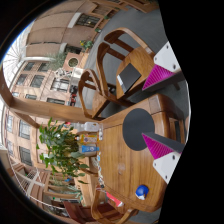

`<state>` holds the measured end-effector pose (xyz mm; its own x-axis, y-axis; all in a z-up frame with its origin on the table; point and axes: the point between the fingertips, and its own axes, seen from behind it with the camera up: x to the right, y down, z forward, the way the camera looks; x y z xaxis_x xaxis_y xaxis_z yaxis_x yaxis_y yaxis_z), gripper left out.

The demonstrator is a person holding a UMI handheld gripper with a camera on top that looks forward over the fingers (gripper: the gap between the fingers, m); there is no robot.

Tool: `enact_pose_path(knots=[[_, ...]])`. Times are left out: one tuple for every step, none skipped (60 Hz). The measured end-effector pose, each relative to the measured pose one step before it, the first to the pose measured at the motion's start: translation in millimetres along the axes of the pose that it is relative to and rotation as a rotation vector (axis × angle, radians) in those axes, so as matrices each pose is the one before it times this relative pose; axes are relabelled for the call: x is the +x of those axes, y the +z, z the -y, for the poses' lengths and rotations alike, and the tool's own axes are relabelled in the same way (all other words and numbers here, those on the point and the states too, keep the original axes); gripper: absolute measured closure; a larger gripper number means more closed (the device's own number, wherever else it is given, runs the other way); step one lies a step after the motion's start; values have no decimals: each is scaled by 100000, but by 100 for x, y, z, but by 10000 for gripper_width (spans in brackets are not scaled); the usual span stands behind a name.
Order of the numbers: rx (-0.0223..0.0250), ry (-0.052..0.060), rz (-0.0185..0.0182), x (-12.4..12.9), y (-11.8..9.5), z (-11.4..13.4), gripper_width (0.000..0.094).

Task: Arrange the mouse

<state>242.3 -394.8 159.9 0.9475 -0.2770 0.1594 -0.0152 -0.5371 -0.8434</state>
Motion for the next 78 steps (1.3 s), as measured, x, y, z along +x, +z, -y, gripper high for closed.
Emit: enact_pose_path(knots=[[-370, -340, 296, -263, -89, -210, 85], [-467, -291, 465, -190, -31, -239, 84], [-571, -287, 497, -240, -19, -330, 84], [-593, -277, 512, -299, 16, -400, 85], [-692, -223, 493, -392, 71, -566, 85], [-797, -218, 555, -431, 95, -575, 86], [-903, -323, 727, -229, -165, -222, 85], [-332, -167, 881, -1010, 755, -884, 85], [-536, -230, 1067, -633, 219, -528, 84], [-455, -290, 995, -666, 221, -517, 87], [-563, -349, 1030, -658, 172, -528, 87], [-659, -414, 1133, -644, 143, -529, 85], [-625, -548, 1287, -758, 149, -505, 84], [-564, -654, 1410, -795, 157, -459, 84], [-475, -705, 1470, -802, 116, -422, 84], [-480, -685, 1448, -803, 180, -410, 84], [-482, -736, 1557, -832, 178, -421, 84], [-458, -797, 1671, -924, 194, -349, 84], [-304, -758, 1746, -921, 195, -308, 84], [-252, -707, 1848, -958, 179, -243, 84], [-238, -785, 2041, -1077, 182, -245, 85], [-259, -860, 2300, -1108, 224, -201, 83], [-198, -899, 2407, -1133, 235, -147, 83], [-72, -757, 2279, -1100, 246, -122, 81], [90, -512, 2139, -1091, 257, -89, 83], [261, -302, 2027, -1026, 318, 6, 81], [358, -166, 1988, -1054, 286, 126, 81], [424, -230, 2063, -1034, 376, 124, 83], [448, -420, 2117, -1043, 339, 140, 83], [391, -622, 2026, -1012, 388, 135, 81], [489, -664, 1811, -964, 402, 242, 81], [561, -664, 1681, -888, 420, 233, 80], [553, -732, 1524, -767, 462, 222, 81], [470, -802, 1301, -733, 462, 192, 82], [460, -881, 1181, -685, 504, 215, 81], [489, -884, 1164, -591, 544, 243, 82], [435, -854, 1232, -620, 553, 184, 81], [369, -765, 1212, -533, 583, 176, 83], [351, -651, 1046, -508, 578, 193, 84], [282, -592, 858, -463, 534, 158, 83], [143, -565, 753, -384, 545, 132, 83], [8, -584, 600, -374, 592, 96, 83], [-6, -523, 447, -314, 567, 111, 83], [90, -349, 247, -266, 519, 136, 86], [128, -293, 85, -156, 475, 168, 84], [107, -326, 16, -195, 520, 204, 84], [101, -429, 6, -147, 470, 164, 85], [62, -430, 86, -114, 456, 158, 86], [38, -467, 119, -149, 449, 179, 85], [12, -445, 99, -120, 407, 148, 86], [57, -439, 4, -88, 389, 162, 84], [145, -397, -32, -55, 389, 183, 84], [125, -374, -72, -53, 375, 183, 85], [141, -417, -2, -66, 329, 169, 83], [148, -438, 29, -56, 309, 151, 83], [161, -431, 76, -39, 359, 180, 84], [99, -440, 152, -41, 298, 145, 84], [-119, -421, 481, -221, 417, 180, 81], [-216, -467, 734, -185, 263, 104, 76], [31, -258, 358, -62, 238, 148, 78], [39, -260, 141, -34, 232, 126, 80], [-102, -249, 138, -45, 178, 125, 81], [155, -309, 39, -46, 195, 216, 82], [349, -444, 111, -53, 215, 273, 83], [431, -557, -146, 23, 558, 143, 83], [130, -671, -165, 38, 164, 218, 83], [178, -550, -191, -3, 173, 188, 83], [132, -356, -124, 6, 214, 247, 81], [35, -246, -322, -27, 147, 142, 82], [47, -142, -263, 22, 166, 157, 81], [81, -104, -195, 41, 205, 212, 80], [55, 16, -179, 5, 221, 206, 82], [141, 20, -205, 146, 457, 235, 82], [-23, 248, -108, 33, 351, 257, 83], [-50, 224, -197, -9, 254, 188, 83], [-100, 145, -168, 41, 249, 154, 83], [-261, 75, -147, 17, 270, 144, 84], [-209, 103, -115, 5, 260, 171, 86]])
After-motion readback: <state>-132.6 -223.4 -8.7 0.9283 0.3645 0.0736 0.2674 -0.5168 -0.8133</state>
